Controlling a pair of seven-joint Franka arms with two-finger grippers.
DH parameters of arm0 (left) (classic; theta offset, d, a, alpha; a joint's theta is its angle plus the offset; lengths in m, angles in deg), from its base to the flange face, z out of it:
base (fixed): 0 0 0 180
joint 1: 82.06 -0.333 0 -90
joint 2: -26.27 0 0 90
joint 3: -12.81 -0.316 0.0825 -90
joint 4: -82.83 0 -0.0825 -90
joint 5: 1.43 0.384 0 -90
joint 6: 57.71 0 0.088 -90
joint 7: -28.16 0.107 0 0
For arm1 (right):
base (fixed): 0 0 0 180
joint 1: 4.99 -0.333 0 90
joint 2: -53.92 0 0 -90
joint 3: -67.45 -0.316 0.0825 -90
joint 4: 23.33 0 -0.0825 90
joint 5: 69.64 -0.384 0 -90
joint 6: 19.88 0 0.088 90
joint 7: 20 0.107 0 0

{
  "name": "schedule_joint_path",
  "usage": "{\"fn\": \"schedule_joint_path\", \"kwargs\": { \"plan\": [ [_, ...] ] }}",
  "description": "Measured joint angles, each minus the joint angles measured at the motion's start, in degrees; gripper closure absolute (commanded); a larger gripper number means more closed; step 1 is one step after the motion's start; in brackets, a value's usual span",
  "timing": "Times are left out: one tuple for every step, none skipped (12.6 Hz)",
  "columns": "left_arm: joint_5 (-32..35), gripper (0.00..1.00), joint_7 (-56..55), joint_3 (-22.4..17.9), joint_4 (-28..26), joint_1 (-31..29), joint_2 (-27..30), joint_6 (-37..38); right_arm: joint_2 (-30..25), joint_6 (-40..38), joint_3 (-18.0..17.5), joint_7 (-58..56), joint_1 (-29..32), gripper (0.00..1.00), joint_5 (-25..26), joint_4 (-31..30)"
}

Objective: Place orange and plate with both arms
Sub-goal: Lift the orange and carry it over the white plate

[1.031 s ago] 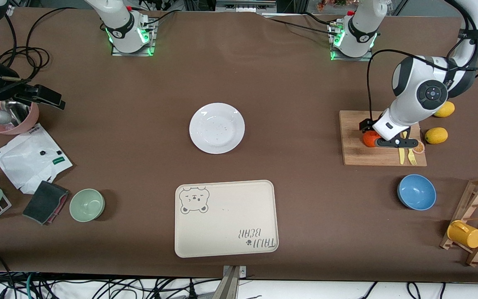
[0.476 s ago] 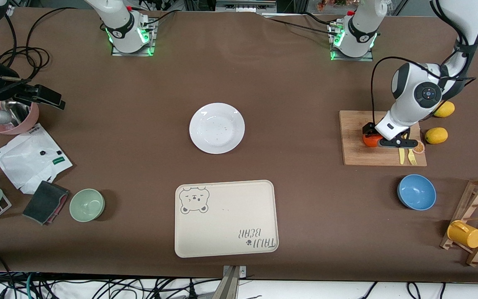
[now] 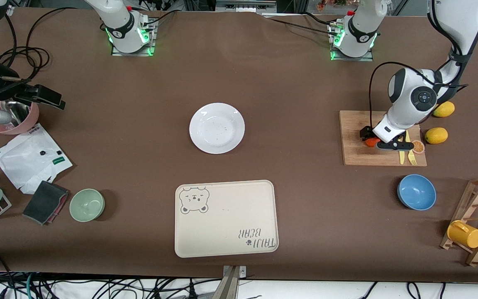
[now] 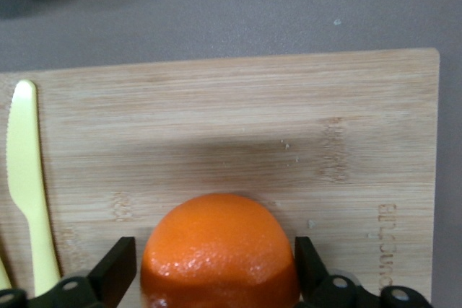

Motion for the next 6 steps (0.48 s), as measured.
{"fn": "schedule_joint_path", "kwargs": {
  "plan": [
    [0.0, 0.56, 0.0, 0.0, 0.0, 0.0, -0.2, -0.1, 0.0, 0.0, 0.0, 0.0, 0.0, 0.0, 0.0, 0.0],
    [0.0, 0.56, 0.0, 0.0, 0.0, 0.0, -0.2, -0.2, 0.0, 0.0, 0.0, 0.0, 0.0, 0.0, 0.0, 0.0],
    [0.0, 0.6, 0.0, 0.0, 0.0, 0.0, -0.1, -0.2, 0.0, 0.0, 0.0, 0.0, 0.0, 0.0, 0.0, 0.0],
    [0.0, 0.7, 0.0, 0.1, 0.1, 0.0, -0.1, -0.3, 0.0, 0.0, 0.0, 0.0, 0.0, 0.0, 0.0, 0.0],
    [0.0, 0.84, 0.0, 0.1, 0.2, 0.0, 0.0, -0.5, 0.0, 0.0, 0.0, 0.1, 0.0, 0.0, 0.0, 0.0],
    [0.0, 0.85, 0.0, 0.2, 0.5, 0.0, 0.3, -0.6, 0.0, 0.0, 0.0, 0.1, 0.0, 0.0, 0.0, 0.0]
  ]
}}
